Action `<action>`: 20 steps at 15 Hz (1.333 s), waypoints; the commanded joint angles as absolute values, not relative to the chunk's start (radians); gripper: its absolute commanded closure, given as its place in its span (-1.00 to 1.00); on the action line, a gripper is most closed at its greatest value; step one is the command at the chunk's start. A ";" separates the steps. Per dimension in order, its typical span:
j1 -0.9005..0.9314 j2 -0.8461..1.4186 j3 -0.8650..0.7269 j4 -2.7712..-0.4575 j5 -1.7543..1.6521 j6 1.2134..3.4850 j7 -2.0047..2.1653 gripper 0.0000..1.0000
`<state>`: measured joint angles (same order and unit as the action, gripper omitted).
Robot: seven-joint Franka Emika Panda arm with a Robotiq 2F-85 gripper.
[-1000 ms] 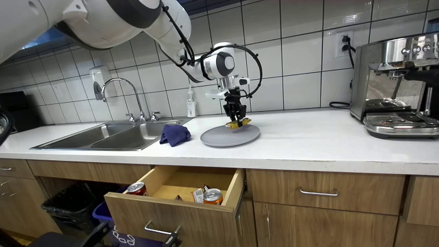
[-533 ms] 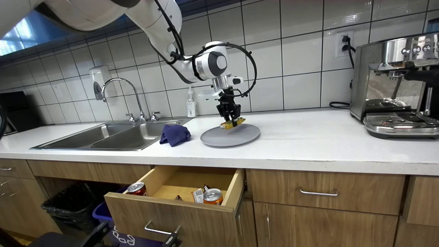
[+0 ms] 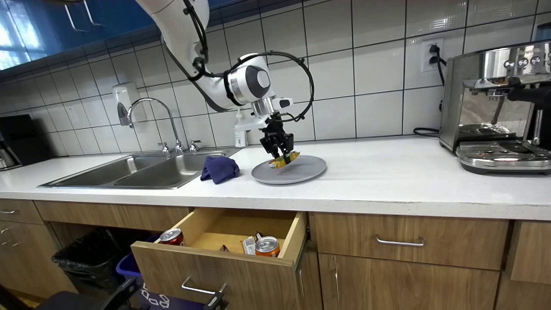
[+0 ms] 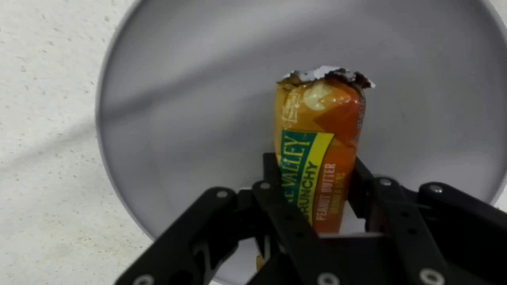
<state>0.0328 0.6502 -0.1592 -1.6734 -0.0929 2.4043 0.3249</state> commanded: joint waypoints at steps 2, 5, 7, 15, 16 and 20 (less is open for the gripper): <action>0.067 0.495 -0.185 -1.910 -0.192 2.506 0.303 0.65; 0.068 0.434 -0.181 -2.004 -0.229 2.548 0.299 0.65; 0.067 0.396 -0.179 -2.059 -0.241 2.580 0.301 0.65; 0.062 0.270 -0.153 -2.205 -0.218 2.568 0.307 0.65; 0.061 0.258 -0.149 -2.220 -0.216 2.570 0.305 0.65; 0.055 0.212 -0.131 -2.272 -0.215 2.569 0.294 0.65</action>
